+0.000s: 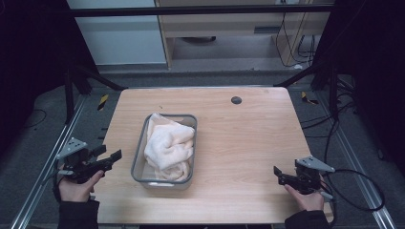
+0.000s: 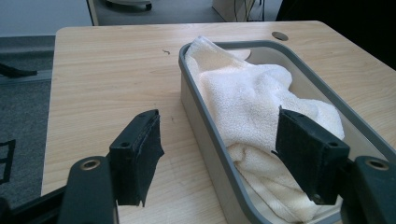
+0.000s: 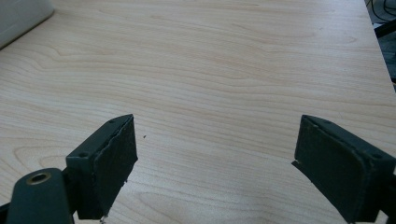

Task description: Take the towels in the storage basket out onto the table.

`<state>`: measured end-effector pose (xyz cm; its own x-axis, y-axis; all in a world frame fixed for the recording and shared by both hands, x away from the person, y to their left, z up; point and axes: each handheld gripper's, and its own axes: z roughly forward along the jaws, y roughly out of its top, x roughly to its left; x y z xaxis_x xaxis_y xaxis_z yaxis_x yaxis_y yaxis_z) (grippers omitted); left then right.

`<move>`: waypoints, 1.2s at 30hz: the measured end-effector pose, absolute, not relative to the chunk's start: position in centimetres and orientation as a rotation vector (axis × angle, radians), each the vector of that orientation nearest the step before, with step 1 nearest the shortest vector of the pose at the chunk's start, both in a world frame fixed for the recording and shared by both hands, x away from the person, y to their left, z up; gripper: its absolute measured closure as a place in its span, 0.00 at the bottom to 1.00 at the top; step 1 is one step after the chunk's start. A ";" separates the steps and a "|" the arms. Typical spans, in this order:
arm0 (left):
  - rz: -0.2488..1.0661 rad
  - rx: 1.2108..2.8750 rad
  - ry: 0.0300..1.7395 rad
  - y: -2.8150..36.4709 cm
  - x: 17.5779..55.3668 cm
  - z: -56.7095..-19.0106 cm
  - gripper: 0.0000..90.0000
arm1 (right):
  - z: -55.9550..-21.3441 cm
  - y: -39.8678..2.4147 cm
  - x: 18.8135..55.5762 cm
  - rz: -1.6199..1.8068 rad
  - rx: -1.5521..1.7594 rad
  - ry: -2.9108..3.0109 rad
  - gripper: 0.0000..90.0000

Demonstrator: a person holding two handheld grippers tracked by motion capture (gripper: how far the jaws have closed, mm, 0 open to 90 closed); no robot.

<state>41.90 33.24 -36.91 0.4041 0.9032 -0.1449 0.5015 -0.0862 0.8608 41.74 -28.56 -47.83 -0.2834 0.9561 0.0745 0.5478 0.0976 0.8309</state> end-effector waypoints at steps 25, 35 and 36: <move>0.548 1.961 1.100 27.4 44.3 -32.9 0.31 | -47.8 -28.6 41.9 1.054 1.451 1.897 0.13; 0.521 2.027 1.075 25.6 45.4 -32.4 0.30 | -47.8 -28.7 41.9 1.051 1.455 1.901 0.12; 0.513 2.045 1.073 25.2 45.6 -32.4 0.30 | -47.8 -28.6 42.0 1.049 1.459 1.903 0.12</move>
<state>45.59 25.22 -32.43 0.5671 0.8237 0.0037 0.5198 -0.3614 0.7741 41.95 -28.64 -47.80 -0.2860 0.9567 0.0532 0.5556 0.1204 0.8227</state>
